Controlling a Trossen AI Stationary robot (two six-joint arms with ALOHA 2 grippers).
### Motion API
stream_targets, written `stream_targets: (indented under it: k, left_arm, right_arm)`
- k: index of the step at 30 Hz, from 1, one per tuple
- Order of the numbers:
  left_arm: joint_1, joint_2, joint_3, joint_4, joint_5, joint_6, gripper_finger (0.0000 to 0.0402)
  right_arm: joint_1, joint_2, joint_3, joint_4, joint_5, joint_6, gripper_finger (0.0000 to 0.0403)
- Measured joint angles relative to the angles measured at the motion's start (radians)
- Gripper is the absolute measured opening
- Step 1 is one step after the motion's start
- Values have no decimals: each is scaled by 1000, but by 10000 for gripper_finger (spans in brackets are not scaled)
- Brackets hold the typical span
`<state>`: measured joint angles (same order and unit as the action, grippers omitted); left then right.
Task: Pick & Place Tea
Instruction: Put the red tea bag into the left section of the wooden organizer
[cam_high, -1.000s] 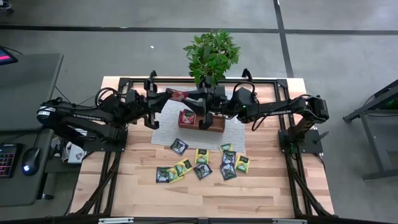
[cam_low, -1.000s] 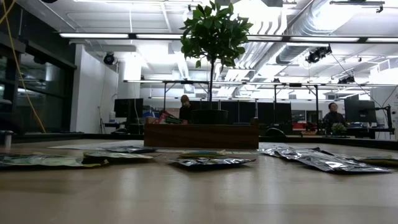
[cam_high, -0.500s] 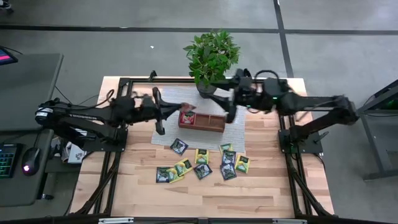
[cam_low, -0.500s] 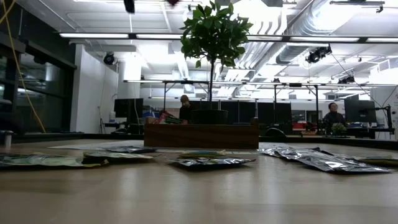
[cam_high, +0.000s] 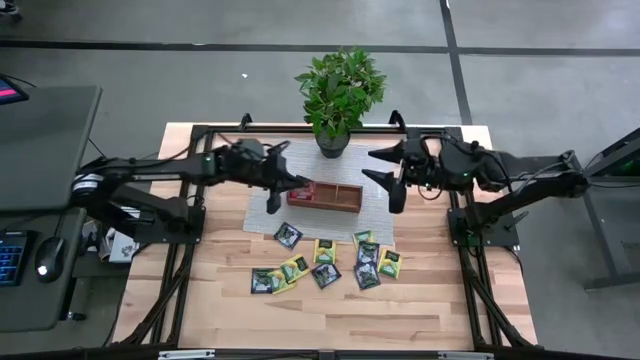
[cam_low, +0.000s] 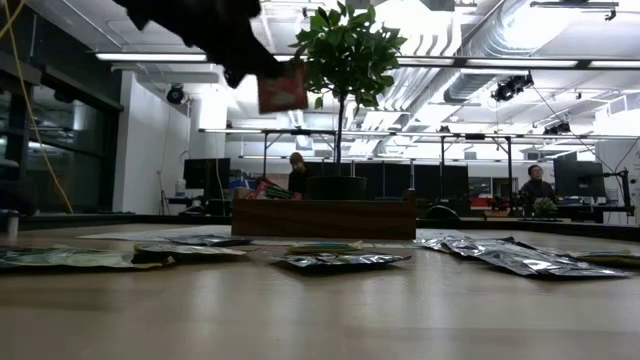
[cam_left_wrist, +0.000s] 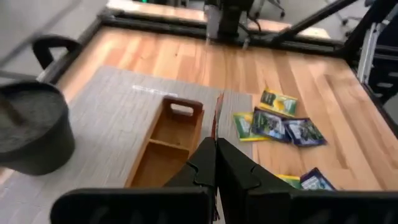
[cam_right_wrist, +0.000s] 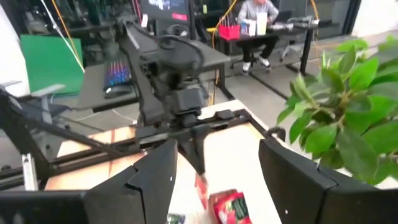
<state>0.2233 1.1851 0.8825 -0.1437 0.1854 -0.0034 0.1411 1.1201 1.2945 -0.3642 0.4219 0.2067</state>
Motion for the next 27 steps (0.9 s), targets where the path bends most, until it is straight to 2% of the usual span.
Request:
stream_targets:
  k: [4,14,27]
  left_arm:
    - [47,81,10,-21,38,3,0]
    - [111,237,11,-18,61,52,0]
    - [112,273,11,-46,-87,86,0]
  right_arm:
    - [14,4,0,-18,2,24,221]
    - [19,20,0,-17,13,42,222]
    - [19,21,-2,-17,11,50,223]
